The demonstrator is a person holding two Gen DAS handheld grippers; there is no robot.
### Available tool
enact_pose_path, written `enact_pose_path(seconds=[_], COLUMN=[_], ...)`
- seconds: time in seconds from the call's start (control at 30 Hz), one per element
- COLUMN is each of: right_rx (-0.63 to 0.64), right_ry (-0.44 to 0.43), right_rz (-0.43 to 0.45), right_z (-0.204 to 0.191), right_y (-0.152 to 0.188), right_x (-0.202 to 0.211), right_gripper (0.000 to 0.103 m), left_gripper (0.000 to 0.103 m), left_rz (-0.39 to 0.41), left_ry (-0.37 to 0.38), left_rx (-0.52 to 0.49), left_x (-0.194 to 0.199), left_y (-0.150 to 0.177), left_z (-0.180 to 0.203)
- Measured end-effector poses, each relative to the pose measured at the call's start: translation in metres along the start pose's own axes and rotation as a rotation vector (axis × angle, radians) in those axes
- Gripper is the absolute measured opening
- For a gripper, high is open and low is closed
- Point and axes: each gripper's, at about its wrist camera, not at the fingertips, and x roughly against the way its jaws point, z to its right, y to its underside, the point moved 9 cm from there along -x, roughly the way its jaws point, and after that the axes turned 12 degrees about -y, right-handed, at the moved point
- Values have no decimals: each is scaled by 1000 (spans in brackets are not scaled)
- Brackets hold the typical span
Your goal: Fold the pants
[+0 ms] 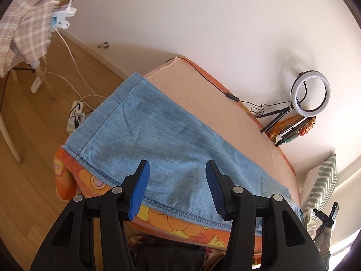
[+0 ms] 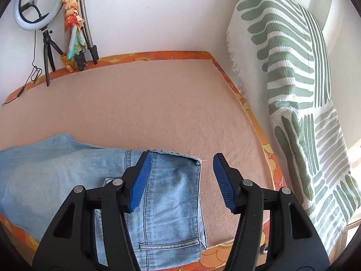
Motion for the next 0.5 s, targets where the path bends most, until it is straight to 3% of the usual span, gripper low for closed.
enact_pose_path(seconds=[0.07,0.2,0.33,0.5], right_rx=[47,105,204,350], right_ry=[-12,-160,-296,-488], right_rz=[48,112,131,131], right_z=[-18,-79,-162,-277], right_y=[-13,-33,-38,-20], right_x=[16,36,44,47], right_gripper=[59,59,59,59], left_gripper=[50,50,50,50], left_rz=[3,17,23,3], left_ry=[-11,-28,-35,-86], left_rx=[24,19,66,130], left_x=[3,15,12,-6], left_y=[-3,-11,-19,-20], left_z=[-3,-2,-26,-66])
